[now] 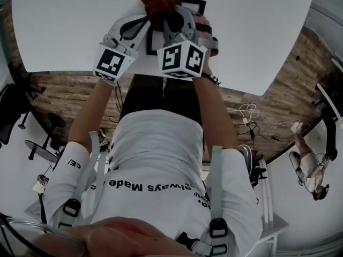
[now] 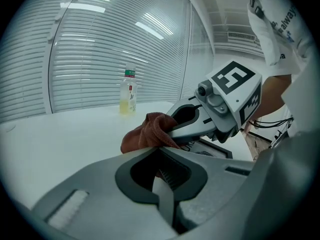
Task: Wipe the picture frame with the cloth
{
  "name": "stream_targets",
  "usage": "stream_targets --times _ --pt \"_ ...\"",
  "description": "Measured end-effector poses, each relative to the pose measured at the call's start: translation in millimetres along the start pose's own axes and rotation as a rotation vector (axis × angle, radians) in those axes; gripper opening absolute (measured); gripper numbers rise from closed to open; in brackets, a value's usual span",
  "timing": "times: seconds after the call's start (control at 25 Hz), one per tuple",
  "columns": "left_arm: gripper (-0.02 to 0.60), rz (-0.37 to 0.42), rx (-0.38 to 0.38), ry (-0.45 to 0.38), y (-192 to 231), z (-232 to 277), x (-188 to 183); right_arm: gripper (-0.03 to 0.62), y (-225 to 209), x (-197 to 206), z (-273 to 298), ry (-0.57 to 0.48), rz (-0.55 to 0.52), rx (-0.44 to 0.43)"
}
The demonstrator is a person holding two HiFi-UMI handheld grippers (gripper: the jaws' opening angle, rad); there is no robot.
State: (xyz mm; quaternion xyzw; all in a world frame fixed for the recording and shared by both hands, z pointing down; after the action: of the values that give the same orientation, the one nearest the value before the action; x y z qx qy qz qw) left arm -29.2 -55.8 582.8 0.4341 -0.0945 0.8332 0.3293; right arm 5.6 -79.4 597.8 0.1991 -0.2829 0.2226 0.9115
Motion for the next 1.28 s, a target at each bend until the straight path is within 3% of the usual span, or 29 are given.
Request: stream_targets --times 0.64,0.96,1.12,1.28 --pt "0.003 0.038 -0.038 0.036 19.0 12.3 8.5 0.015 -29.6 45.7 -25.9 0.102 0.006 0.077" --pt "0.003 0.16 -0.036 0.162 11.4 27.2 23.0 0.015 -51.5 82.3 -43.5 0.141 0.084 0.133" --pt "0.003 0.138 0.006 0.123 8.0 26.8 11.1 0.015 -46.2 80.7 -39.3 0.123 0.094 0.123" --pt "0.003 0.168 0.021 0.081 6.5 38.9 -13.8 0.015 -47.1 81.6 -37.8 0.107 0.129 0.122"
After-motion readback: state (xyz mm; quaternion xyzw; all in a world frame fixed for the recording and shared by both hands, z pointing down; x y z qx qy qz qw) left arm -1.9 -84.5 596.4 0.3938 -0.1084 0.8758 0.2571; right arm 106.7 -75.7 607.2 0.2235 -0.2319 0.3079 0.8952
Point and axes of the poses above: the fingertips, and each gripper's own axes: z forward along the fingers, y to its left, x out of its underside, the point moved 1 cm from there along -z, backward along the fingers, and after that the axes turned 6 degrees about y, right-handed, at the moved point
